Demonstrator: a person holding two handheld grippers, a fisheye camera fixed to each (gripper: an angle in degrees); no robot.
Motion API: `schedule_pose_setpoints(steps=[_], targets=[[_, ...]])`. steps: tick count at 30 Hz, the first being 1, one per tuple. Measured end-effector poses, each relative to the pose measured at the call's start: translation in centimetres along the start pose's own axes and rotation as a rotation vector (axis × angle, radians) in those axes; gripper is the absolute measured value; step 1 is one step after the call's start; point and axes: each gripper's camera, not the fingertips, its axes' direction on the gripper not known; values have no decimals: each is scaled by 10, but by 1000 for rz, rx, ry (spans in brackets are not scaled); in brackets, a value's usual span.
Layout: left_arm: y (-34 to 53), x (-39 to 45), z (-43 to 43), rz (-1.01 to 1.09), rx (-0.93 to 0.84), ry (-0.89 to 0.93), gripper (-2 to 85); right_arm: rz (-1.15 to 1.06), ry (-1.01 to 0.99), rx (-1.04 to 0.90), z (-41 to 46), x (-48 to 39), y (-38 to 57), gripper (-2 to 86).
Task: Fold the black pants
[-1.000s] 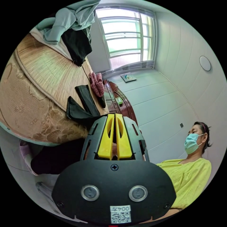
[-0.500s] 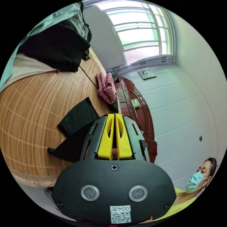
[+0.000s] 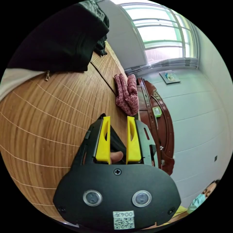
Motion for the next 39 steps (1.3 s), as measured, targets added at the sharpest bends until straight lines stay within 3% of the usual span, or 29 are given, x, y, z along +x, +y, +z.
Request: schedule_pose_setpoints(steps=[3,9,12,16,24,35,39], targets=[[9,3,-20,110,-41,-120,98,-150,45,24,-16,-17,8,111],[79,-15,-47,201,-177,-333,107,-319,180,-110,-22,-30,60,114],[111,-38,-45,111,-220,-295,121,-279,143,-104,-30,-16,88,114],[132,-51,-43,22,-133,-266,136,-201,107,-99,-26,9,117,114],[137,-46,-16,-2,-111,-206,145,-137,74,-104,8,43,135,124],[154,-60,15,-33,-82,-220,30,-73,28,-114,83,75,128,120],[169,-66,3,-38,-54,-196,24,-74,109,-156,126,79,129,67]])
